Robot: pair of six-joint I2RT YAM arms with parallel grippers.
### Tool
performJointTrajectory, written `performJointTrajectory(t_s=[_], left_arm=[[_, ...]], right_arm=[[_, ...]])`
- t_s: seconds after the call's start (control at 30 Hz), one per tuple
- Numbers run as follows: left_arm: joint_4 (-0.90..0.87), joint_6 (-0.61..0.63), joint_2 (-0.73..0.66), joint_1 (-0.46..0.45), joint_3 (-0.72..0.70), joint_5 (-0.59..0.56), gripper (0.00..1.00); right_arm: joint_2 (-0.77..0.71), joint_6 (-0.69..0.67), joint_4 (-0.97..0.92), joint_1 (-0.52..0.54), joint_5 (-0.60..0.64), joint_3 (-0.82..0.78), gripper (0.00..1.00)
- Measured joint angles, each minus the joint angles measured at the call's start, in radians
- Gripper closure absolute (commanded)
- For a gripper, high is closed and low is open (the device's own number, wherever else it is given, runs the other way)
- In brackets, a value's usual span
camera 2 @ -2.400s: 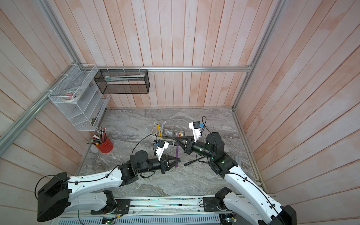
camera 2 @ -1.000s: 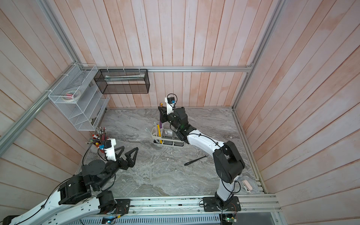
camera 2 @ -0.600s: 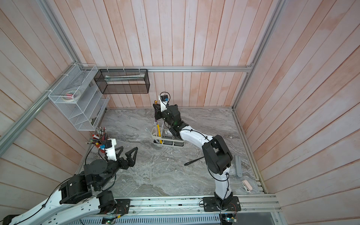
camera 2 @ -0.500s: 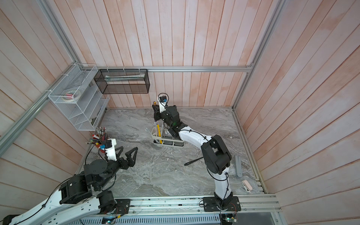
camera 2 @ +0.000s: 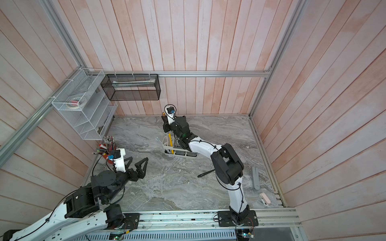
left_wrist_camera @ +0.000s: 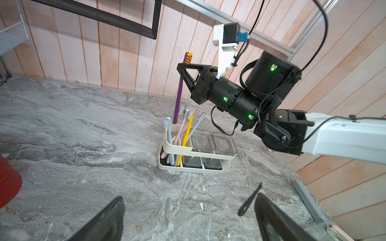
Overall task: Place the toothbrush into the toothbrush holder
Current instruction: Place the toothbrush in the toothbrush holder.
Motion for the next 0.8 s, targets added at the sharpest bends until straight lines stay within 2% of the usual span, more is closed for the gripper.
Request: performJointTrajectory(t_s=[0.33, 0.47, 0.7, 0.8], left_arm=[[0.002, 0.003, 0.000, 0.000, 0.000, 0.000, 0.03], [0.002, 0.004, 0.000, 0.000, 0.000, 0.000, 0.03], [0.002, 0.007, 0.000, 0.000, 0.000, 0.000, 0.03], [0.002, 0.007, 0.000, 0.000, 0.000, 0.000, 0.03]], right_arm=[[0.000, 0.019, 0.063, 0.000, -0.008, -0.101, 1.00], [0.000, 0.032, 0.094, 0.002, -0.012, -0.116, 0.88], [-0.002, 0.061, 0.145, 0.006, -0.024, -0.138, 0.86], [-0.008, 0.069, 0.163, 0.006, -0.032, -0.158, 0.81]])
